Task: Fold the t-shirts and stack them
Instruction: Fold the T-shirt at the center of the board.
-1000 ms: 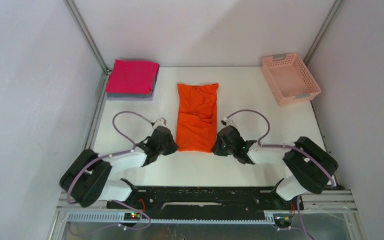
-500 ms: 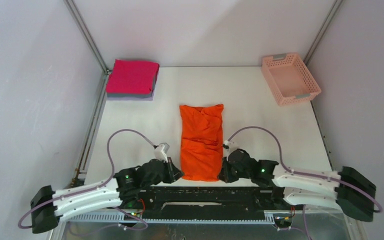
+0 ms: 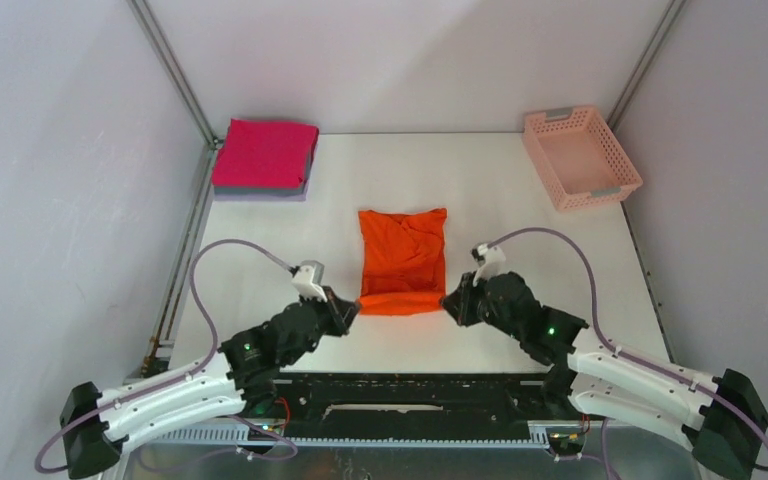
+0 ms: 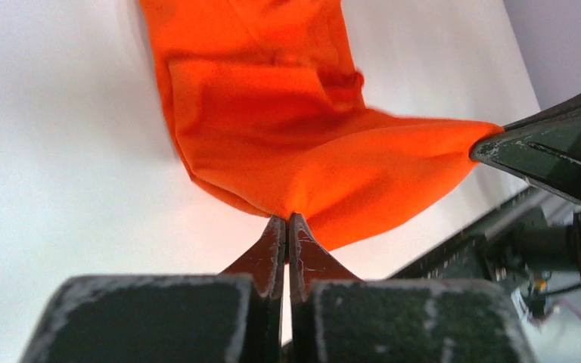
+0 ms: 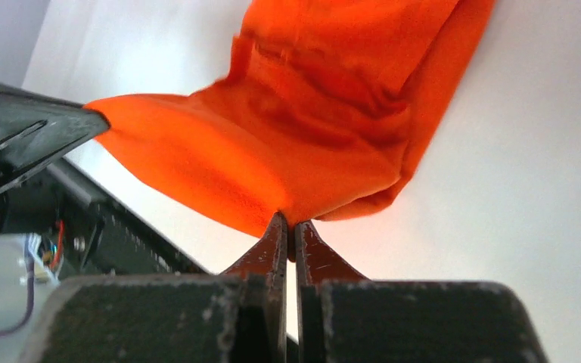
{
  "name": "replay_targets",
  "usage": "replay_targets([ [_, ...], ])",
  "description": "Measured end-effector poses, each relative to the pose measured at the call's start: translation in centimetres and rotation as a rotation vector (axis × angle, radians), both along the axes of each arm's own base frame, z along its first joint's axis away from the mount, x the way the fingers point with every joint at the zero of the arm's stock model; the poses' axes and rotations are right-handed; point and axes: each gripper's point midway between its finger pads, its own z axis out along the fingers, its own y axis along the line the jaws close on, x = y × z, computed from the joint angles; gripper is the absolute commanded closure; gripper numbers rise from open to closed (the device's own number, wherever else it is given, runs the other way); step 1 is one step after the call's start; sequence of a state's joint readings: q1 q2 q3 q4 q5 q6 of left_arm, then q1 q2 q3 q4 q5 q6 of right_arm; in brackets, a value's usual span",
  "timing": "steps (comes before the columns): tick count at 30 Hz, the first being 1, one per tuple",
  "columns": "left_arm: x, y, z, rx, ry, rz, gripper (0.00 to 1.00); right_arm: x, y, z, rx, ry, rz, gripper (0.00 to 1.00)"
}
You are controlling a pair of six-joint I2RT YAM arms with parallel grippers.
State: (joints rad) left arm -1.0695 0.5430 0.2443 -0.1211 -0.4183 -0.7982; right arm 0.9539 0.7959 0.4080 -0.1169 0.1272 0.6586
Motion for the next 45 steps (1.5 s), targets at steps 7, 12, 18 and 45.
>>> replay_targets([
  [7, 6.8, 0.9, 5.1, -0.053, -0.086, 0.159, 1.0, 6.3, -0.8, 3.6, 0.043, -0.062, -0.099, 1.0],
  [12, 11.0, 0.4, 6.4, -0.019, -0.083, 0.182, 1.0, 10.4, -1.4, 4.8, 0.062, -0.057, -0.132, 1.0],
  [18, 16.0, 0.0, 8.6, -0.001, -0.098, 0.203, 1.0, 14.6, -1.7, 6.1, 0.077, -0.061, -0.148, 1.0],
  [45, 30.7, -1.5, -0.6, 0.085, 0.133, 0.152, 0.03, 26.6, -3.7, -2.7, 0.045, 0.127, -0.247, 0.34],
])
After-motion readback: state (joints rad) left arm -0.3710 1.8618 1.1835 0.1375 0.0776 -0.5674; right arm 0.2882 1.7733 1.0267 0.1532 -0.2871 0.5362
